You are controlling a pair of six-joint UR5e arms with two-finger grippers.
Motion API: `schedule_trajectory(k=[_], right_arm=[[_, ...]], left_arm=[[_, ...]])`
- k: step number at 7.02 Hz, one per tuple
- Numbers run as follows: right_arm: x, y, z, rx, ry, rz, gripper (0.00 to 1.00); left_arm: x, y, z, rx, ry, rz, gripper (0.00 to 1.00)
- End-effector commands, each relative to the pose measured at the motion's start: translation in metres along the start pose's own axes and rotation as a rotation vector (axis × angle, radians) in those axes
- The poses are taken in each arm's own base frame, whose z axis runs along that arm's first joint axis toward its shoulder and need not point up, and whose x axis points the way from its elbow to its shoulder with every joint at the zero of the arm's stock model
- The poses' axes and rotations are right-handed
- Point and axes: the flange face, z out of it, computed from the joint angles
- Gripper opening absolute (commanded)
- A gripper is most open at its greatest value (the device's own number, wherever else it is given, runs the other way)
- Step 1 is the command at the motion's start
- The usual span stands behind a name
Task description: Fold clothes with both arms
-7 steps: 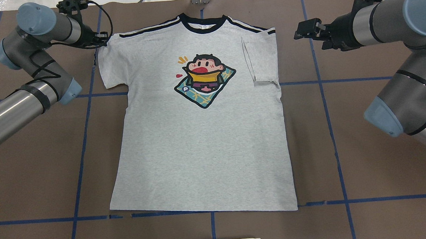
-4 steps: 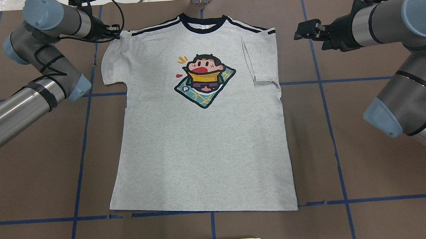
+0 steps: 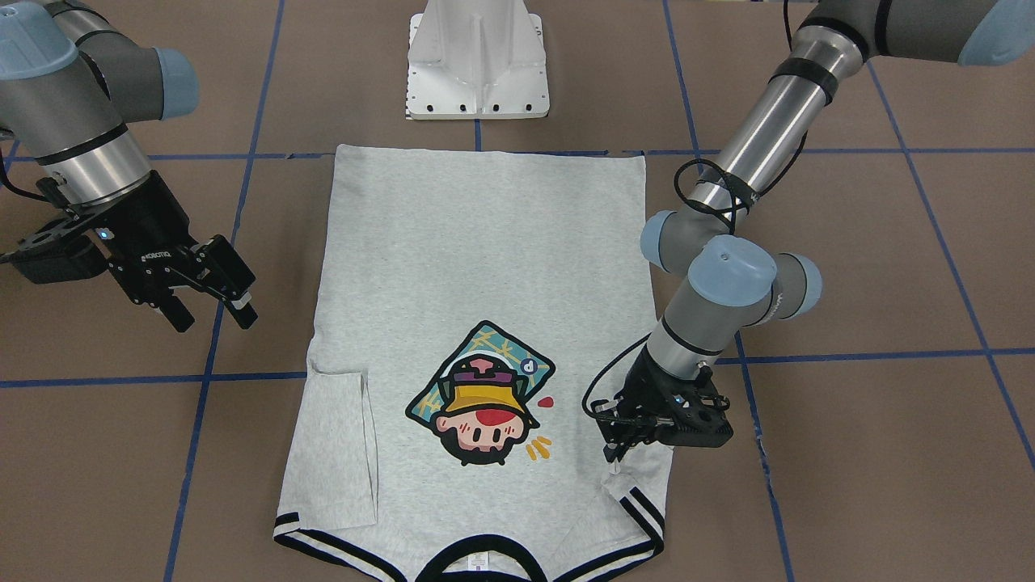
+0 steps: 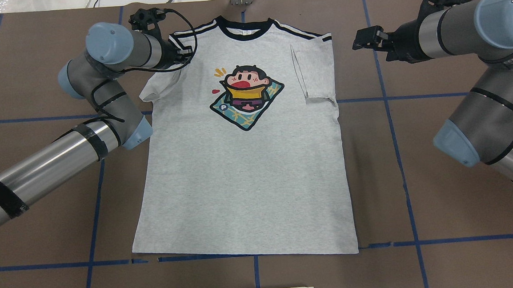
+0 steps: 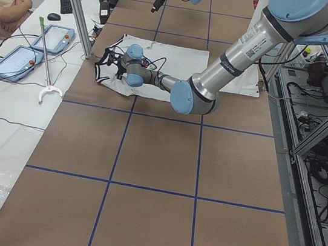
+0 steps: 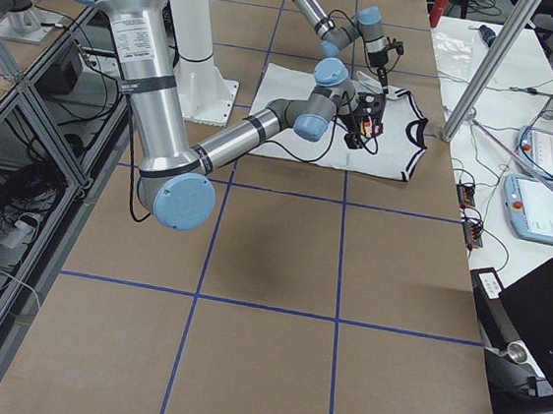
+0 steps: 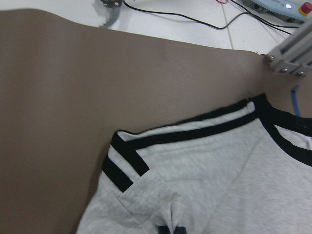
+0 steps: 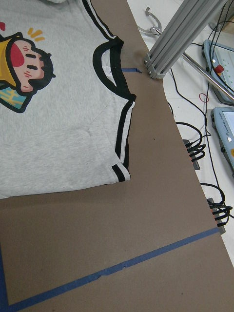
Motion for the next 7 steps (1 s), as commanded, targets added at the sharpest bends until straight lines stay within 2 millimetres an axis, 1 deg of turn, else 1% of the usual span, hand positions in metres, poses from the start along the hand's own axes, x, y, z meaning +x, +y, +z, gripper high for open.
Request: schedule_trajectory(k=[1,2,3,4,5,6,7], right_arm=[[-0.001,0.001,0.004,-0.001,0.004,-0.002,1.0],[-0.002,0.002,0.005,0.003,0.004,-0.005,1.0],[-0.004,0.002,0.005,0.004,0.001,-0.007,1.0],[-0.005,0.002,0.007,0.003,0.003,-0.005,1.0],[-0.013,0.001,0.007,0.016,-0.004,-0.01,1.0],[-0.015,0.005,0.01,0.019,-0.002,-0.013,1.0],[-0.017,0.007,0.013,0.019,0.006,-0.004,1.0]], left_arm=[[0.014,-0.012,0.019,0.063,-0.052,-0.005,0.0],[0.011,-0.017,0.023,0.088,-0.074,-0.007,0.0],[0.005,-0.027,0.021,0.132,-0.093,-0.011,0.0],[0.003,-0.03,0.02,0.144,-0.098,-0.013,0.0],[0.003,-0.03,0.02,0.144,-0.097,-0.013,0.0],[0.002,-0.029,0.02,0.142,-0.098,-0.015,0.33],[0.007,-0.03,0.018,0.143,-0.088,-0.014,0.76]])
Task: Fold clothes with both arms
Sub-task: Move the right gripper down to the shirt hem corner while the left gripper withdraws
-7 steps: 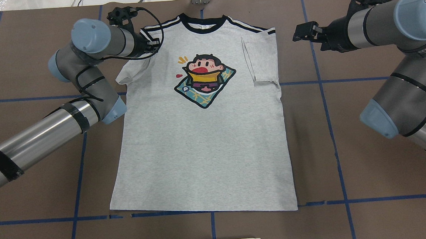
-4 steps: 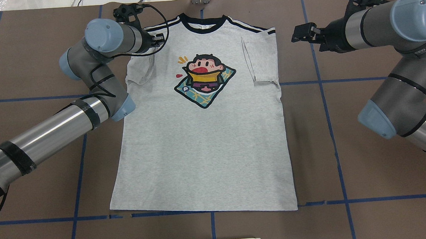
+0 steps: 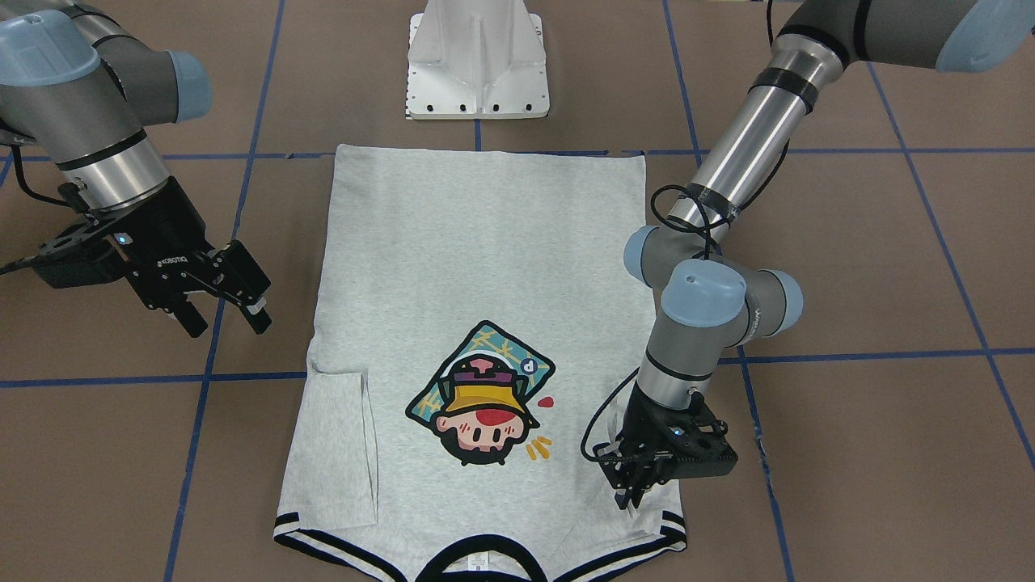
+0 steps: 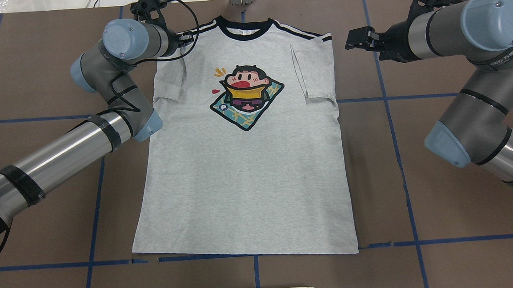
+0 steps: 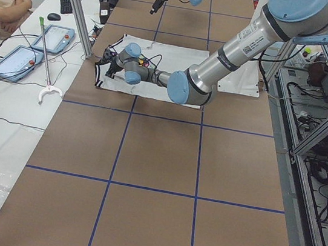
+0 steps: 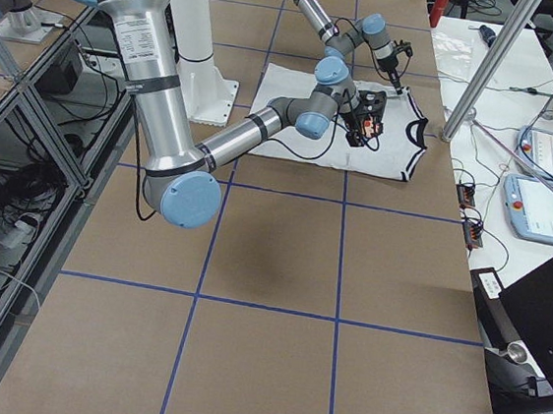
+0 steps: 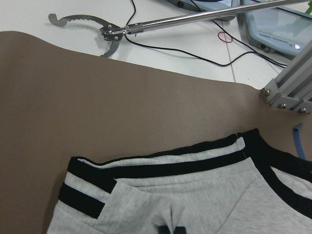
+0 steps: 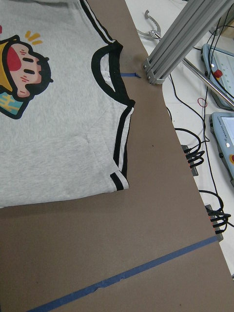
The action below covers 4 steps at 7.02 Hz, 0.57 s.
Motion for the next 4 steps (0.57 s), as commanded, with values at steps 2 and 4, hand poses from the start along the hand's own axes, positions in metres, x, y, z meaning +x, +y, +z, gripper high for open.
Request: schedule_trajectory(k=[2,4], right_arm=[[-0.024,0.014,0.005,-0.009,0.045,0.039,1.0],[-0.055,0.113,-0.014,-0.086,0.18,0.117,1.0]], left_arm=[[0.014,0.003,-0.038,-0.02,0.104,0.006,0.78],[-0.016,0.037,-0.105,-0.14,0.244,0.029,0.79]])
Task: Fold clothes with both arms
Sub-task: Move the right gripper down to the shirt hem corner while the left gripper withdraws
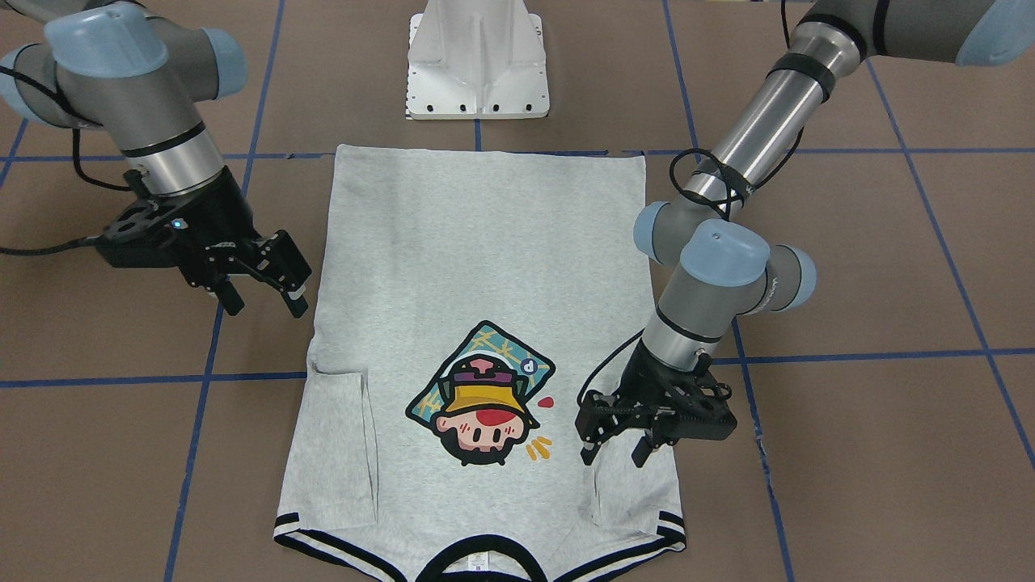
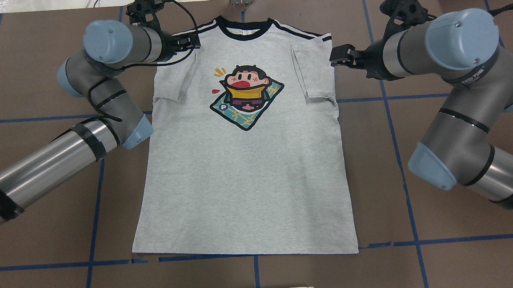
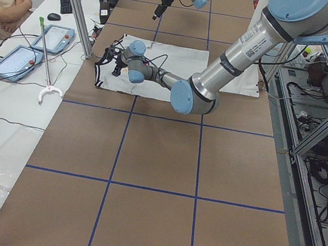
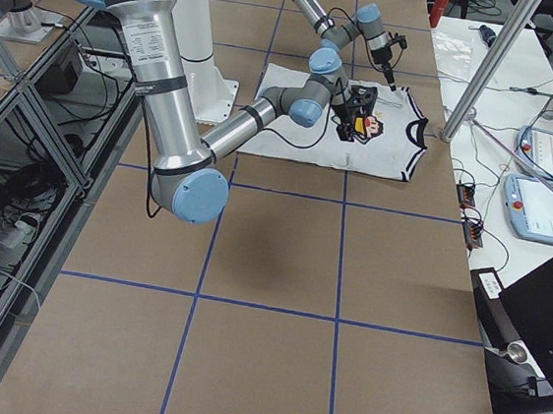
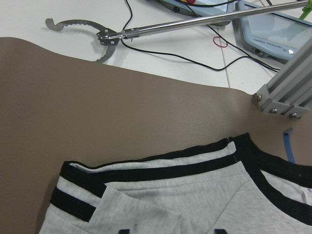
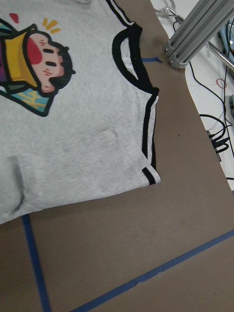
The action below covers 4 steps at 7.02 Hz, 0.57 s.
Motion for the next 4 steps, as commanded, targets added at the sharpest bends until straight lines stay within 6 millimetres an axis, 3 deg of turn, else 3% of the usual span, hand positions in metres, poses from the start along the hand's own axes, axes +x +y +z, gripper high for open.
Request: schedule_trajectory(k=[1,2,4], right_arm=[[-0.009,0.103,-0.027,-0.105,0.091,0.15,0.99],[-0.009,0.159,-0.032,-0.168,0.092,0.152,0.99],[-0.001,0.255,-0.025,-0.201,0.132,0.204,0.99]], left_arm=[[-0.003,0.038,-0.072,-0.113,0.144,0.023,0.8],[-0.016,0.046,-0.079,-0.135,0.141,0.008,0.8],[-0.034,0.058,-0.078,-0.157,0.116,-0.063,0.87]])
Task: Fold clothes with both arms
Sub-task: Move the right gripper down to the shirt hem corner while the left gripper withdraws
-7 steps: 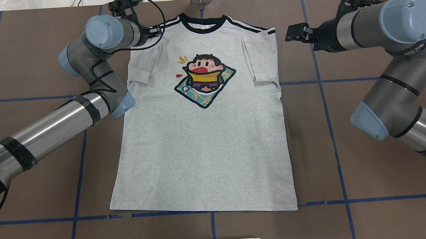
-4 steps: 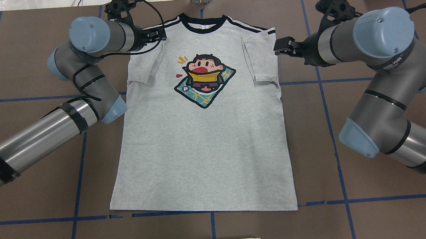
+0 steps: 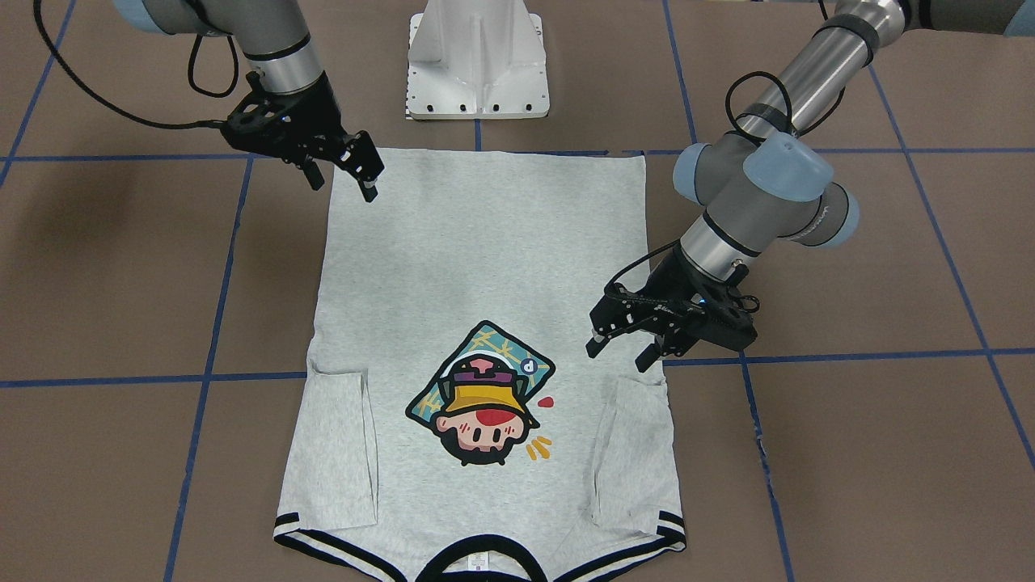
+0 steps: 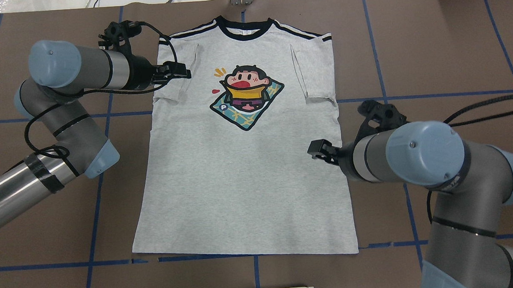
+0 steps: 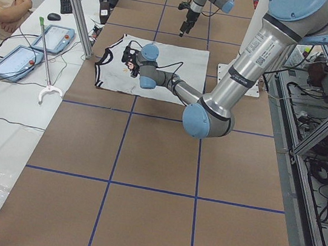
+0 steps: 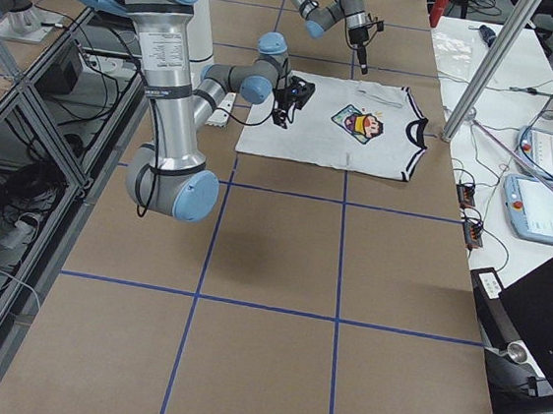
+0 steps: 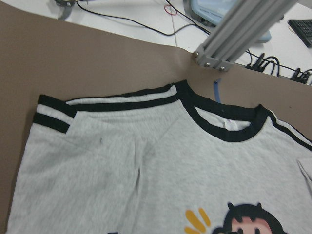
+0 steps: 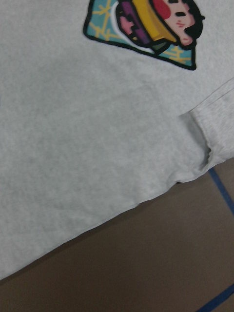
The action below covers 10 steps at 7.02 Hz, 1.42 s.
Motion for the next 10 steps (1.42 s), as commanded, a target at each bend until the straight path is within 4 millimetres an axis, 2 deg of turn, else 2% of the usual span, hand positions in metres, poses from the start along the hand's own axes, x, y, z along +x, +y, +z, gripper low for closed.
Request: schedule_trajectory(k=[1,2,4,5,6,7,10], right_arm=[[0.032,0.081,0.016,-0.001,0.034,0.076,0.99],[0.042,0.095,0.019,-0.013,0.056,0.086,0.99],[0.057,0.107,0.036,0.001,0.097,0.194,0.95],[0.066,0.108,0.049,0.006,0.127,0.187,0.94],[0.067,0.108,0.049,0.005,0.132,0.187,0.93],[0.089,0.101,0.056,0.022,0.172,0.178,0.94],[0.098,0.102,0.062,0.027,0.188,0.175,0.91]], left_arm=[[-0.032,0.023,-0.025,-0.015,-0.014,-0.058,0.85],[-0.037,0.029,-0.034,-0.011,-0.012,-0.074,0.85],[-0.038,0.031,-0.032,-0.017,-0.016,-0.096,0.85],[-0.038,0.032,-0.033,-0.018,-0.014,-0.095,0.86],[-0.039,0.033,-0.033,-0.02,-0.015,-0.092,0.86],[-0.037,0.032,-0.033,-0.019,-0.012,-0.088,0.86],[-0.036,0.031,-0.034,-0.017,-0.01,-0.084,0.86]])
